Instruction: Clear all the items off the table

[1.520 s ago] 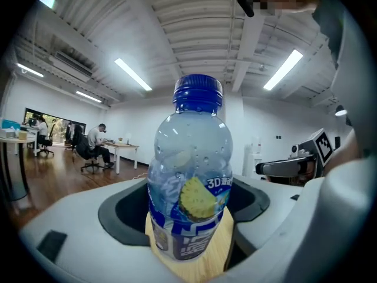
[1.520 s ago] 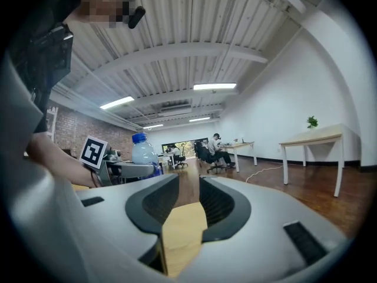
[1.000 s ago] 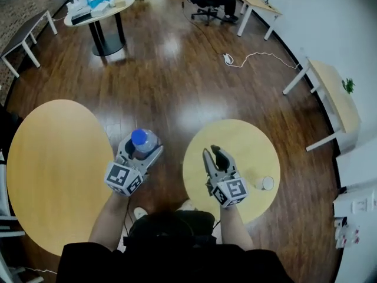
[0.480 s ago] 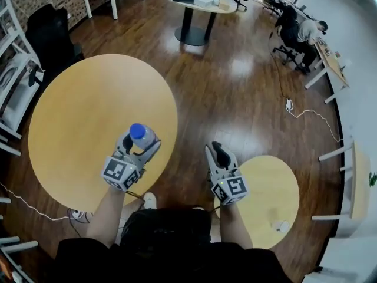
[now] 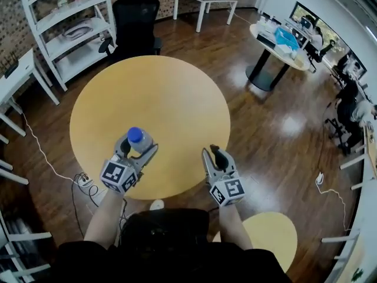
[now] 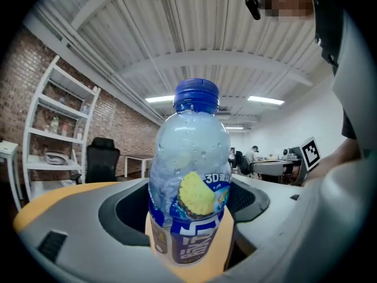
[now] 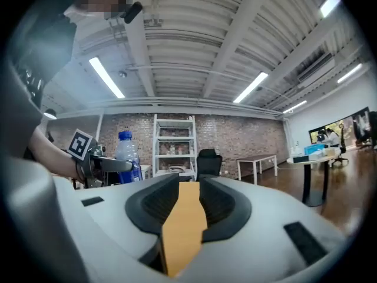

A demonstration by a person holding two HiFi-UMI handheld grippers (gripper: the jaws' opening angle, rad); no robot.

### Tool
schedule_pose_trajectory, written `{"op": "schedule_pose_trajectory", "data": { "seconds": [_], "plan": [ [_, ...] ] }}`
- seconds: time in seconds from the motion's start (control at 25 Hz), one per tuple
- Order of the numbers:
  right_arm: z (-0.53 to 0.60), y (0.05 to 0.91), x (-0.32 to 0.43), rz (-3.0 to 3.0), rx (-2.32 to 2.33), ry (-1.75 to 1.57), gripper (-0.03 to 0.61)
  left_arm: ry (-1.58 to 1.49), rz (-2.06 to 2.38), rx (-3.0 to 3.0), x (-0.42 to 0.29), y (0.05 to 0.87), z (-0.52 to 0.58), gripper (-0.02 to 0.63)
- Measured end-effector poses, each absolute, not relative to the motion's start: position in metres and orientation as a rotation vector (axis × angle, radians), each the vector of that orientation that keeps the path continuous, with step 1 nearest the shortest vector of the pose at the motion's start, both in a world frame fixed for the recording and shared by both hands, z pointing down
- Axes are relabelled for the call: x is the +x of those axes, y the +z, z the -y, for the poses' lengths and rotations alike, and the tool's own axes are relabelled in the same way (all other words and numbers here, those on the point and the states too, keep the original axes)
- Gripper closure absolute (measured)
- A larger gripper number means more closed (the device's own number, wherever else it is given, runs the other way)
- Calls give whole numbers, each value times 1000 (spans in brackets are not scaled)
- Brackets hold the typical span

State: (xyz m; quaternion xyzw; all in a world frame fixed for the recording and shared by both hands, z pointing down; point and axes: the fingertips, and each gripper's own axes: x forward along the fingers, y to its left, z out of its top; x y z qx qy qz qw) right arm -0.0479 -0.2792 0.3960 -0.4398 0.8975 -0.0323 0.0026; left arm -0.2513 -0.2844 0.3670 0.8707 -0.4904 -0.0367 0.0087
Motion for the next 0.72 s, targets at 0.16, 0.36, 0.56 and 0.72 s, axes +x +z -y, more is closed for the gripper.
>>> {"op": "schedule_pose_trajectory", "data": {
  "seconds": [0.16,0.36,0.56,0.72],
  "plan": [
    [302,385,-79,-2880,-1197,-80,466,-122,1752,2606,-292,362,263,242],
    [298,387,-138,-2996,-953,-93,466,-151,1974,2423,-339,363,226,243],
    [285,411,-198,-3127,-755,-112,492,-183,2074,2261,-380,383,203,244],
    [292,430,-233,-3187,-692,-158,492,-173,2097,2208,-416,400,205,244]
  ]
}}
